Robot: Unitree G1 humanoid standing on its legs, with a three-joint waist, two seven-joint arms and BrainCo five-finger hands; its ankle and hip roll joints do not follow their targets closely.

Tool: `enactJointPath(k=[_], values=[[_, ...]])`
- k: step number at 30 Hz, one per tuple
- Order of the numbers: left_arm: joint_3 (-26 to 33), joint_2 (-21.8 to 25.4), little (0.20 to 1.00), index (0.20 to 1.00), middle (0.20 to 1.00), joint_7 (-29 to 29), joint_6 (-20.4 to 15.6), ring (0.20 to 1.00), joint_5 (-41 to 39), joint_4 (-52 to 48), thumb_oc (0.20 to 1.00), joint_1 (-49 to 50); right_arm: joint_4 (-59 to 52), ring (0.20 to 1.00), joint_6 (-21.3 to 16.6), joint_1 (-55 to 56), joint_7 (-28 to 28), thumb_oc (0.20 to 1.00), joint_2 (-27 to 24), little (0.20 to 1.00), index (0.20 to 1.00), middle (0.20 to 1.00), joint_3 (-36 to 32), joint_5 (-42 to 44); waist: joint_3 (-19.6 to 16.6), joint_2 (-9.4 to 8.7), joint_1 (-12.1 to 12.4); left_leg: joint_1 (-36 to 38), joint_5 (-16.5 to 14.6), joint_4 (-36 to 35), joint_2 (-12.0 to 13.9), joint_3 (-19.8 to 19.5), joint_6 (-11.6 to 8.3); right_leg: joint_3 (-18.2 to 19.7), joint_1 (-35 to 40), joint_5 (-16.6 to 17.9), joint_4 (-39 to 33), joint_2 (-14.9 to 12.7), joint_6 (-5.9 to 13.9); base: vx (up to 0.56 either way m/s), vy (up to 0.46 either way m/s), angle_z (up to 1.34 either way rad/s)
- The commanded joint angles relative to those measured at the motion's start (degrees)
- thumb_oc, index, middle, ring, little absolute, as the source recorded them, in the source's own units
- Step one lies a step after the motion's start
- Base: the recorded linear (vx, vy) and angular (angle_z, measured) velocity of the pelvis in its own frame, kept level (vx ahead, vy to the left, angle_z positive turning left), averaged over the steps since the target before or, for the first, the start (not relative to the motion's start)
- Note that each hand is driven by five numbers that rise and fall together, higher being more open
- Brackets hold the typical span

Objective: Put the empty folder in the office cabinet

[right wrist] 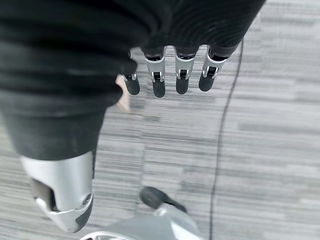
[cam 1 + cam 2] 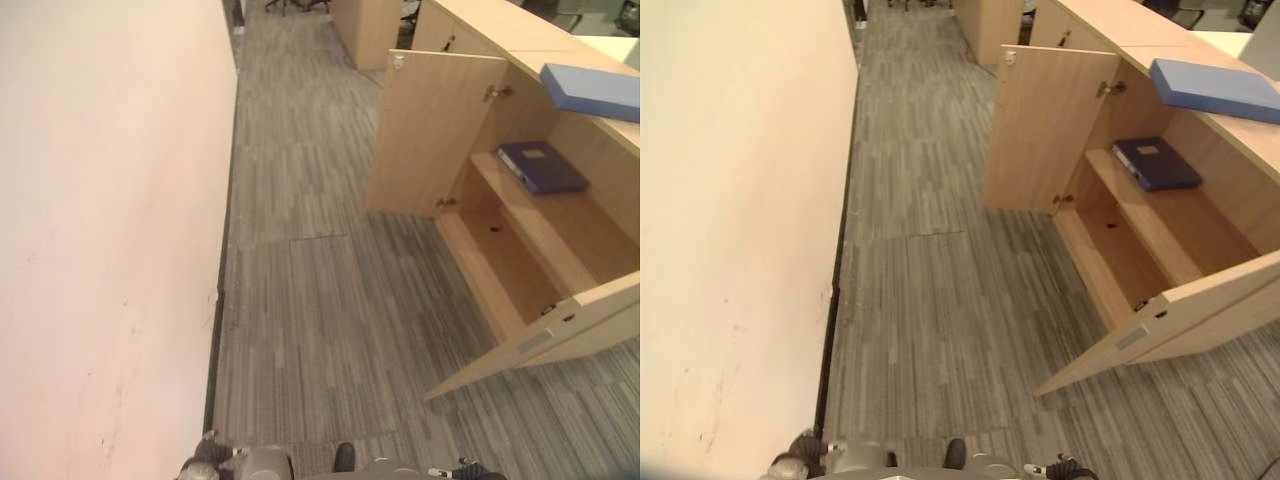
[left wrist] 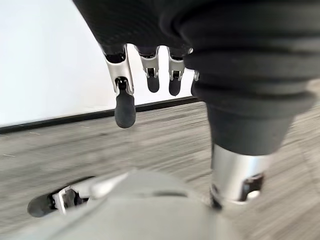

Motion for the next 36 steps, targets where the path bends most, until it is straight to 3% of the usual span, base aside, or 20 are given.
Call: enactJointPath(k=[1,2,3,4,5,8,12,15,19,21,23,24,26,27,28,30,31,32,33,36], values=[[-4.0,-2.2,1.000,1.000,1.000,0.7,0.3,1.000,3.0,0.1,1.000,0.9,1.3,1.000,0.7,0.0,0.2,1.000,-1.6,1.000,1.000,1.000,1.7,-3.6,1.1,0.08,0.3,2.4,3.2,-14.2,-0.4,1.1,4.31,2.5,1.9,-5.2,2.3,-2.3,6.72,0.30,0.154,-0.06],[-4.6,-2.4,1.000,1.000,1.000,0.7,0.1,1.000,3.9,0.5,1.000,1.0,2.2,1.000,1.0,-0.1,0.8,1.000,-1.6,1.000,1.000,1.000,3.2,-6.4,0.9,1.06,1.2,1.5,6.2,-28.3,-0.6,-0.8,3.01,2.8,3.4,-6.3,1.5,-2.6,7.76,0.23,0.130,-0.08],[-4.6,-2.4,1.000,1.000,1.000,0.7,0.1,1.000,3.9,0.5,1.000,1.0,2.2,1.000,1.0,-0.1,0.8,1.000,-1.6,1.000,1.000,1.000,3.2,-6.4,1.0,0.99,1.2,1.7,6.4,-28.5,-0.6,-0.7,3.02,2.8,3.5,-6.3,1.5,-2.7,7.77,0.36,0.202,-0.05],[-4.5,-2.8,1.000,1.000,1.000,0.7,0.2,1.000,3.7,1.0,1.000,1.0,2.6,1.000,1.0,-0.1,0.9,1.000,-1.9,1.000,1.000,1.000,3.6,-8.0,0.4,2.76,1.9,1.8,11.5,-40.1,-0.3,-3.3,1.09,3.3,5.5,-7.3,0.7,-2.2,8.50,0.30,0.145,-0.05],[-4.2,-3.2,1.000,1.000,1.000,0.8,0.2,1.000,3.3,1.4,1.000,1.2,2.6,1.000,1.0,0.0,0.8,1.000,-2.0,1.000,1.000,1.000,3.5,-8.2,0.4,3.15,2.0,1.4,12.5,-43.7,-0.2,-4.0,0.59,3.6,6.3,-8.0,0.5,-2.4,8.76,0.39,0.182,-0.06],[-3.1,-4.2,1.000,1.000,1.000,0.4,0.4,1.000,2.3,3.2,1.000,1.7,2.5,1.000,0.8,0.6,1.4,1.000,-2.1,1.000,1.000,1.000,2.1,-7.6,-0.3,4.15,1.9,1.9,14.0,-49.4,0.5,-3.0,-0.57,4.5,8.5,-8.8,-0.1,-3.1,9.75,0.26,0.116,-0.24],[-1.4,-4.6,1.000,1.000,1.000,-0.4,0.7,1.000,1.5,4.9,1.000,3.7,3.3,1.000,1.0,2.1,1.5,1.000,-2.2,1.000,1.000,1.000,0.2,-7.3,-3.0,5.56,1.8,4.4,15.4,-49.7,0.4,-2.4,-1.00,4.8,10.1,-9.0,-1.3,-4.5,11.18,0.29,0.184,-0.38],[-0.2,-4.4,1.000,1.000,1.000,-0.8,0.7,1.000,0.5,5.7,1.000,4.2,3.4,1.000,1.2,2.3,1.9,1.000,-2.0,1.000,1.000,1.000,-0.3,-7.1,-4.1,5.43,2.0,5.3,14.7,-49.7,-1.0,-1.7,-0.20,4.2,10.5,-8.8,-1.3,-6.6,12.60,0.27,0.229,-0.17],[1.9,-3.1,1.000,1.000,1.000,-0.8,0.6,1.000,-0.8,6.2,1.000,3.9,3.1,1.000,1.5,2.3,2.9,1.000,-2.1,1.000,1.000,1.000,-0.5,-8.4,-7.1,4.80,3.4,8.4,10.2,-49.7,-6.4,-0.4,3.38,2.8,8.6,-6.4,3.9,-14.8,16.88,0.26,0.297,-0.06],[1.6,-2.7,1.000,1.000,1.000,-1.1,0.5,1.000,-0.7,5.9,1.000,3.3,2.2,1.000,1.5,2.2,3.5,1.000,-2.3,1.000,1.000,1.000,-0.5,-8.2,-7.4,4.68,3.4,10.4,8.3,-49.7,-9.6,-0.5,5.03,2.3,5.9,-1.2,11.6,-19.0,18.16,0.19,0.325,-0.14],[1.2,-2.4,1.000,1.000,1.000,-1.2,0.6,1.000,-0.6,5.3,1.000,2.8,0.8,1.000,1.4,1.7,3.8,1.000,-2.6,1.000,1.000,1.000,-0.3,-7.9,-6.3,5.30,2.9,13.1,6.5,-49.7,-12.5,-1.4,7.41,3.0,1.3,6.0,23.0,-22.8,16.35,0.14,0.383,0.11],[0.7,-2.0,1.000,1.000,1.000,-1.3,0.8,1.000,-0.2,5.1,1.000,2.5,0.1,1.000,1.3,1.4,3.6,1.000,-2.7,1.000,1.000,1.000,-0.1,-7.5,-5.6,5.41,2.6,14.5,5.4,-49.7,-13.7,-1.7,8.26,2.4,-0.2,7.0,28.0,-24.3,14.80,0.19,0.357,0.02],[0.2,-1.4,1.000,1.000,1.000,-1.6,0.9,1.000,0.4,5.0,1.000,2.3,-0.8,1.000,1.0,1.1,3.1,1.000,-2.7,1.000,1.000,1.000,0.3,-7.2,-4.9,4.87,2.4,16.1,3.5,-49.7,-14.5,-1.8,8.27,1.5,-1.3,5.8,32.3,-25.7,14.74,0.18,0.198,0.05],[-0.2,-0.8,1.000,1.000,1.000,-1.5,0.9,1.000,0.7,4.7,1.000,1.9,-2.7,1.000,0.4,0.0,2.3,1.000,-2.5,1.000,1.000,1.000,0.9,-6.4,-4.0,4.88,2.3,18.1,1.9,-49.7,-14.2,-1.0,8.48,-1.8,-4.7,4.3,36.4,-26.8,14.34,0.10,0.092,0.01],[-0.2,-0.8,1.000,1.000,1.000,-1.5,0.8,1.000,0.7,4.7,1.000,1.9,-2.7,1.000,0.4,0.0,2.3,1.000,-2.5,1.000,1.000,1.000,0.9,-6.4,-3.9,4.86,2.3,18.1,1.9,-49.7,-14.2,-1.0,8.48,-1.7,-4.8,4.3,36.4,-26.8,14.35,0.15,0.094,-0.08],[-0.2,-0.9,1.000,1.000,1.000,-1.2,0.5,1.000,0.1,3.9,1.000,1.5,-4.8,1.000,-0.5,-1.7,2.0,1.000,-2.3,1.000,1.000,1.000,1.5,-5.7,-2.8,5.65,2.0,19.5,1.2,-49.7,-12.3,-0.8,8.08,-5.2,-8.5,0.3,33.9,-23.5,13.25,0.13,-0.036,-0.09],[-2.4,-1.3,1.000,1.000,1.000,-1.2,0.7,1.000,0.8,4.4,1.000,1.6,-3.6,1.000,0.9,-11.0,1.2,1.000,0.4,1.000,1.000,1.000,3.9,-3.9,-3.2,6.54,3.2,20.2,1.2,-49.7,-11.9,-1.5,7.93,-7.1,-8.8,-0.9,31.1,-22.1,13.28,0.23,-0.133,0.00],[-2.4,-1.8,1.000,1.000,1.000,-1.6,0.6,1.000,0.5,4.1,1.000,1.6,-5.2,1.000,0.1,-9.7,1.8,1.000,-0.3,1.000,1.000,1.000,3.6,-3.5,-1.2,6.81,1.6,22.1,0.8,-49.7,-11.2,-2.2,7.46,-7.2,-11.7,-0.3,23.9,-16.8,13.82,0.27,-0.162,-0.08],[-2.6,-2.0,1.000,1.000,1.000,-1.6,0.7,1.000,0.8,4.5,1.000,2.3,-5.0,1.000,0.2,-9.4,1.7,1.000,-0.3,1.000,1.000,1.000,3.7,-3.2,-0.5,6.76,0.9,23.6,0.1,-49.7,-11.0,-2.2,7.08,-7.5,-12.6,1.2,17.9,-13.4,14.11,0.29,-0.183,-0.03],[-2.4,-2.1,1.000,1.000,1.000,-2.3,1.2,1.000,2.2,5.5,1.000,3.1,-4.8,1.000,0.0,-9.6,1.3,1.000,-0.3,1.000,1.000,1.000,2.8,-1.7,0.1,4.98,0.1,25.9,-1.7,-49.7,-11.6,-3.0,6.43,-9.0,-13.9,5.8,5.7,-8.3,16.10,0.24,-0.128,0.06]])
